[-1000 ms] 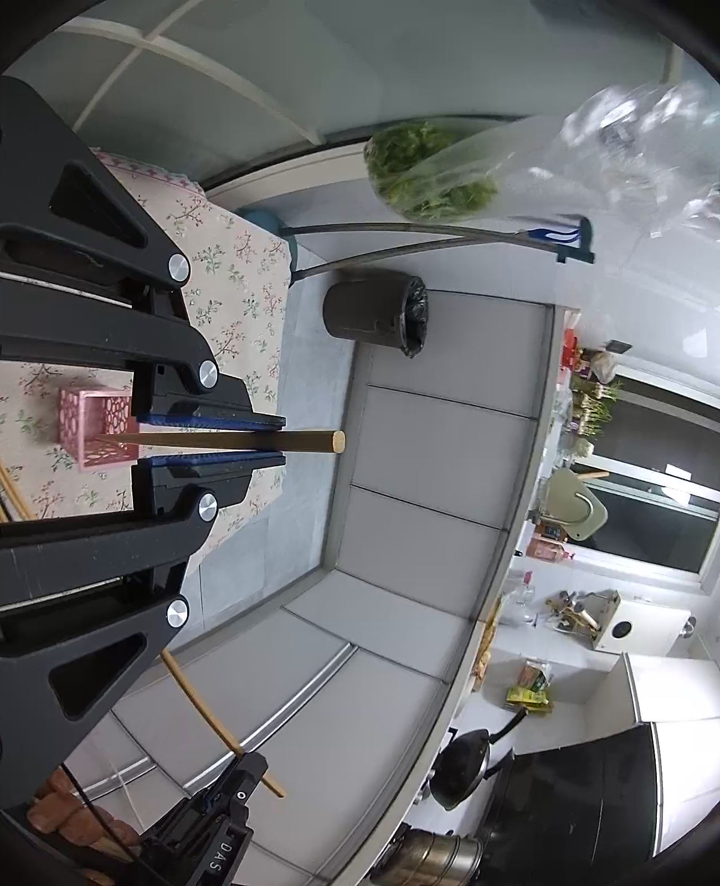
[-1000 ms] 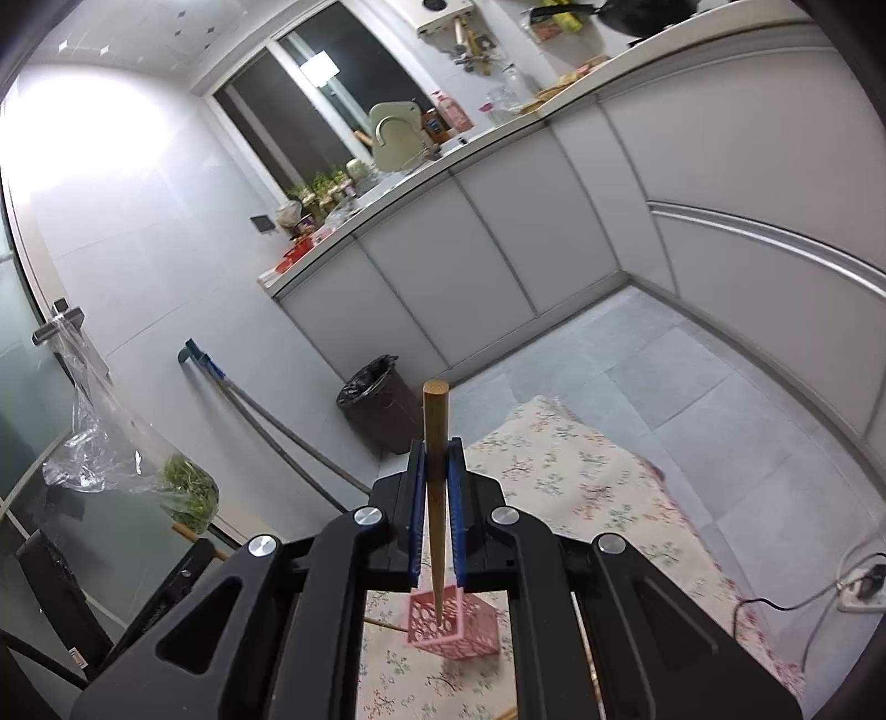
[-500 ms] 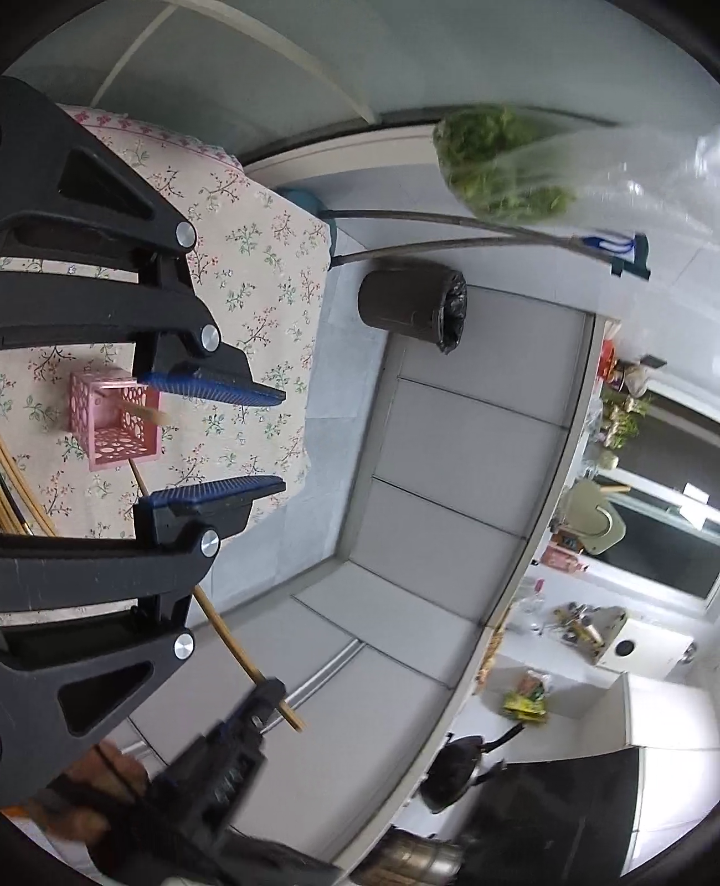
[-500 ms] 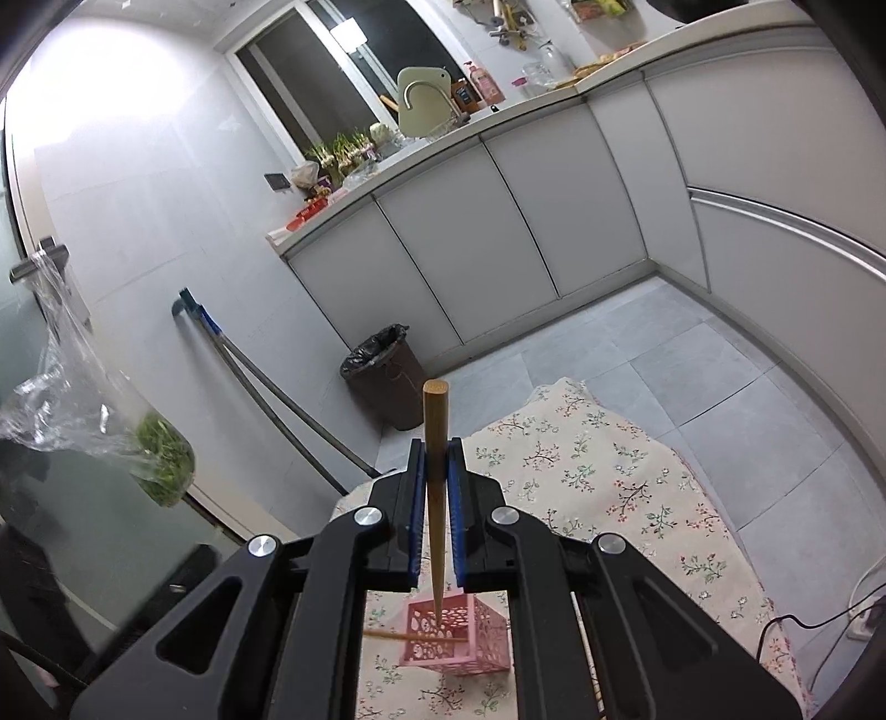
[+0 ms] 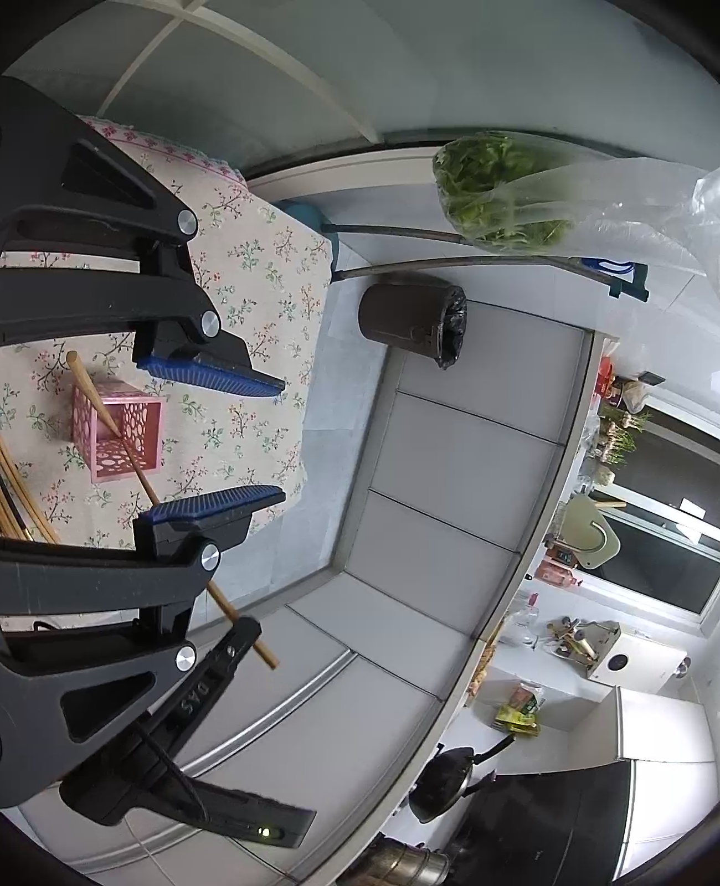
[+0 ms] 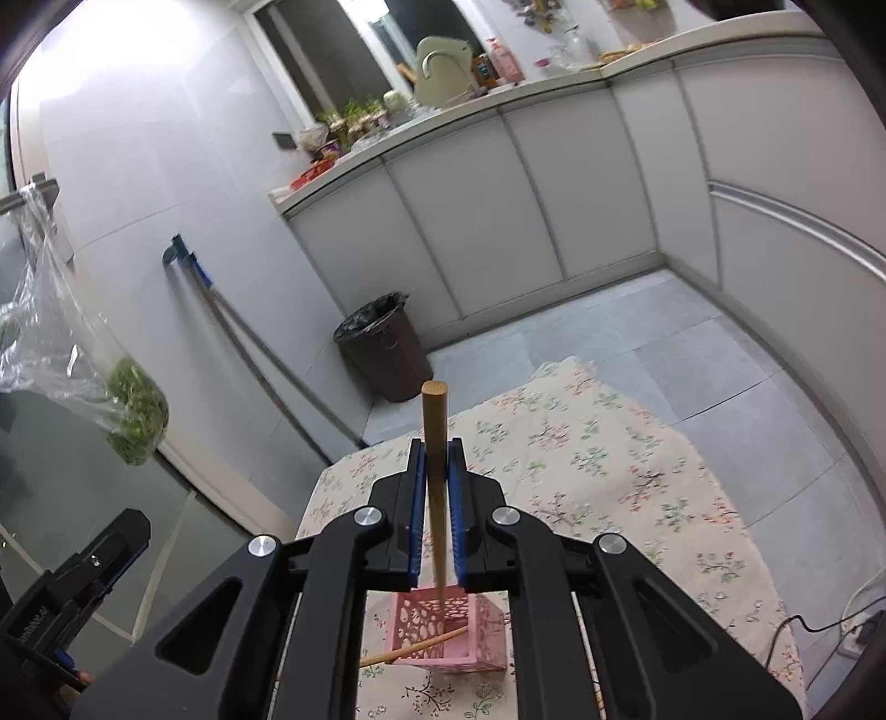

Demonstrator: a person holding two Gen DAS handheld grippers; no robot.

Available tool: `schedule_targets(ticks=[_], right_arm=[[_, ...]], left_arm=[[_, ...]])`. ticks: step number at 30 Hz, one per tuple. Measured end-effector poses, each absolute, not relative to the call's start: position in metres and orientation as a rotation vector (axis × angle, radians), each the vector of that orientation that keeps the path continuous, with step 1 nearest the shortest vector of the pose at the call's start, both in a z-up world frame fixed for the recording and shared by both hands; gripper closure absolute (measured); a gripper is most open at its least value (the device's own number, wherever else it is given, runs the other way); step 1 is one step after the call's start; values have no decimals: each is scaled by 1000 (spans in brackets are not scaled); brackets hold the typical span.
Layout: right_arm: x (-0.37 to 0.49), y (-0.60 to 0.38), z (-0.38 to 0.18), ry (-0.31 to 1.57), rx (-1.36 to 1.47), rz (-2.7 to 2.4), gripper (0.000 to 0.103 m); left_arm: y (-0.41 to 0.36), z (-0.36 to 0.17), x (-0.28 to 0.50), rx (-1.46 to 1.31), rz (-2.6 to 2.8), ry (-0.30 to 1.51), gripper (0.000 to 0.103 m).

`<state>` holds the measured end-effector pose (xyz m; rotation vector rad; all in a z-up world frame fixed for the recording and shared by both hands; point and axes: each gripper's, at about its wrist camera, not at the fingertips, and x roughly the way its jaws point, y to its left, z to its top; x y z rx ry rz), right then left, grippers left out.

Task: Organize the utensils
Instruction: 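Carry both chopsticks over the pink holder and open both tools to drop them in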

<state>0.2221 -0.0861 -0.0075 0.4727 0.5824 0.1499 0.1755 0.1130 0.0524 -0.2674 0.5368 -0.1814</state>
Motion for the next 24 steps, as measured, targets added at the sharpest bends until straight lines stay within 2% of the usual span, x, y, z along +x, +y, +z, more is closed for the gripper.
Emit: schedule_targets(ticks=[5, 12, 15, 17, 20, 24], right_arm=[[229, -70, -23, 637, 403, 174, 90], [210, -71, -11, 601, 354, 168, 88], [198, -75, -6, 581, 330, 156, 81], [189, -77, -4, 567, 296, 141, 67], [173, -84, -3, 539, 236, 87, 57], [161, -103, -10, 562, 218, 36, 50]], left_arm=[[111, 47, 176, -247, -175, 554, 67], [99, 45, 172, -202, -190, 567, 63], [90, 44, 169, -168, -201, 573, 60], [82, 43, 169, -134, -212, 588, 58], [65, 34, 166, -72, -238, 623, 55], [47, 24, 165, -19, -251, 655, 55]])
